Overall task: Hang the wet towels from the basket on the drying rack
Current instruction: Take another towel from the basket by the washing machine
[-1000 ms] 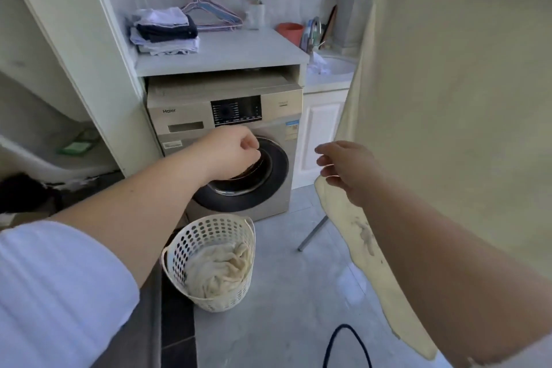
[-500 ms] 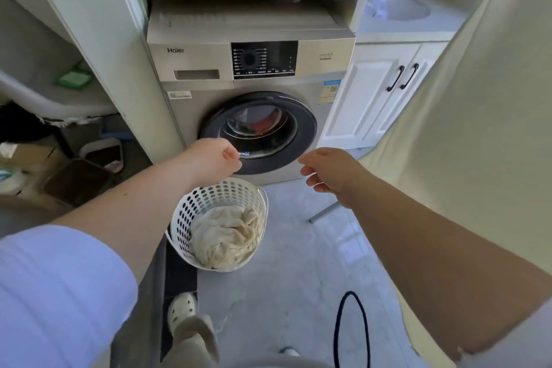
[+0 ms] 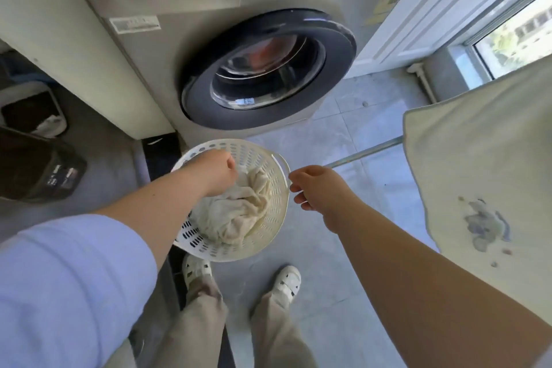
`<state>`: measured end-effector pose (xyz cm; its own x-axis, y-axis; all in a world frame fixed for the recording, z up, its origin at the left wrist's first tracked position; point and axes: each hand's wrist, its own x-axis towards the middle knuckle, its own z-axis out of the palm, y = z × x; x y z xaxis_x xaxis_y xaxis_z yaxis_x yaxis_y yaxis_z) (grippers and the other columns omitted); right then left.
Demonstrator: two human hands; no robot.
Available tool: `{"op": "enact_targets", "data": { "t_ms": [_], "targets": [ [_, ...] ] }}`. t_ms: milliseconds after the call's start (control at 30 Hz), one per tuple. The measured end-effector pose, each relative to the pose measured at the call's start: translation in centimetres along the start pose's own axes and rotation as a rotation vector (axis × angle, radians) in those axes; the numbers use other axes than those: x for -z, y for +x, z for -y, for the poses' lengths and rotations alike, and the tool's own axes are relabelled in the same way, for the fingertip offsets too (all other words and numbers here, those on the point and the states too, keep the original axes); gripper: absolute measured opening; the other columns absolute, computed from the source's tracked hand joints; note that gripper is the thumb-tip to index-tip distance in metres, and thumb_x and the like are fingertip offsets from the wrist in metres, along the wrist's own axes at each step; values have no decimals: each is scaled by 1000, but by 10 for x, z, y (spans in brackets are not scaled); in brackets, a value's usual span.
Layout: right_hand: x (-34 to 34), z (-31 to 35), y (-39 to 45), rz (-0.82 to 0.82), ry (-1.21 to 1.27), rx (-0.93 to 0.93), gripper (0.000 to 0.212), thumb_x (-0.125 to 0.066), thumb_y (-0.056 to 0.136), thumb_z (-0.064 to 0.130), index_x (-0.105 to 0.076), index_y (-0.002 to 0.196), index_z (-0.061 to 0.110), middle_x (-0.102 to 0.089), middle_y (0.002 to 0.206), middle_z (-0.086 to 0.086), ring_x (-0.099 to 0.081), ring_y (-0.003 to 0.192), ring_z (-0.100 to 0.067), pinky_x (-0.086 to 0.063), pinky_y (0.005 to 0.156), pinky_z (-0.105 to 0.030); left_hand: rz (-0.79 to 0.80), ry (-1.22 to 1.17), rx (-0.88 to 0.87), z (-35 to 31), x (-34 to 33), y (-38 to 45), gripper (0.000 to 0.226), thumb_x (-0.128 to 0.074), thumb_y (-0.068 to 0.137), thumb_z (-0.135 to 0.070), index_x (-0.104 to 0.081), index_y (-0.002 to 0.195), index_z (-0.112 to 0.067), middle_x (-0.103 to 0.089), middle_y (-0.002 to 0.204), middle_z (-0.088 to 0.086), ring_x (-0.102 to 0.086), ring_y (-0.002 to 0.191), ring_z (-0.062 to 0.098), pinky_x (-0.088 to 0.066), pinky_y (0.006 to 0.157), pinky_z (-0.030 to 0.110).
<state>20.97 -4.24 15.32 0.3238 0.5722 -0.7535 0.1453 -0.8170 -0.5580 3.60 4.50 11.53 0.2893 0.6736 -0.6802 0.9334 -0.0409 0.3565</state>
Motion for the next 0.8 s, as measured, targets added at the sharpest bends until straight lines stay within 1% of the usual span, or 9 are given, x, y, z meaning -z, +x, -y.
{"op": "enact_targets", "data": {
  "t_ms": [100, 233, 300, 400, 500, 600, 700, 767, 800],
  "targets": [
    [-33, -34, 50, 41, 0, -85, 15, -53, 88, 18, -66, 85, 12, -63, 73, 1, -56, 61, -14, -48, 63, -28, 142, 41, 25, 19, -47, 44, 30, -42, 93, -29, -54, 120, -25, -54, 128, 1, -52, 111, 24, -44, 88, 32],
    [-66, -85, 110, 55, 50, -180, 13, -53, 89, 17, -64, 84, 15, -62, 73, 1, -55, 59, -13, -48, 59, -24, 211, 55, 56, 44, -117, 99, 34, -44, 93, -27, -52, 126, -23, -46, 136, 1, -50, 116, 22, -40, 85, 26],
    [-80, -112, 137, 70, 68, -218, 14, -52, 90, 17, -65, 85, 16, -62, 74, 1, -56, 61, -14, -49, 62, -27, 232, 80, 82, 56, -152, 128, 38, -45, 92, -28, -50, 129, -25, -37, 143, 1, -46, 121, 22, -38, 88, 27],
    [-96, -151, 172, 82, 102, -260, 14, -51, 91, 16, -64, 85, 18, -62, 76, 1, -57, 60, -13, -49, 62, -28, 286, 135, 90, 66, -196, 170, 42, -43, 92, -30, -44, 134, -28, -24, 148, 3, -36, 129, 26, -35, 105, 35],
    [-107, -177, 195, 109, 157, -288, 13, -51, 92, 12, -63, 91, 16, -61, 75, 1, -56, 60, -12, -48, 60, -25, 294, 227, 66, 65, -226, 204, 45, -40, 93, -28, -39, 138, -31, -15, 153, 4, -27, 134, 29, -30, 110, 40],
    [-115, -194, 213, 138, 187, -285, 15, -51, 92, 11, -64, 96, 16, -63, 82, -1, -58, 67, -12, -52, 70, -29, 296, 333, 77, 64, -248, 233, 46, -39, 94, -29, -34, 139, -41, -1, 156, 2, -14, 140, 29, -18, 115, 45],
    [-120, -206, 223, 163, 173, -282, 16, -52, 91, 13, -65, 92, 22, -65, 83, 0, -60, 73, -11, -53, 82, -36, 347, 532, 104, 71, -264, 258, 53, -33, 93, -24, -26, 143, -42, 17, 157, -3, 14, 143, 32, 1, 113, 60],
    [-119, -212, 225, 182, 165, -286, 16, -52, 90, 14, -64, 91, 25, -65, 83, 2, -61, 74, -11, -53, 84, -35, 371, 586, 120, 75, -269, 268, 56, -31, 92, -22, -22, 146, -32, 10, 158, -3, 17, 143, 30, 6, 110, 63],
    [-116, -214, 225, 188, 164, -286, 16, -52, 91, 14, -64, 91, 25, -66, 83, 3, -61, 74, -10, -53, 83, -35, 372, 584, 119, 75, -269, 269, 54, -31, 92, -23, -24, 146, -27, -3, 158, -2, 8, 145, 28, 4, 110, 62]
  ]
}}
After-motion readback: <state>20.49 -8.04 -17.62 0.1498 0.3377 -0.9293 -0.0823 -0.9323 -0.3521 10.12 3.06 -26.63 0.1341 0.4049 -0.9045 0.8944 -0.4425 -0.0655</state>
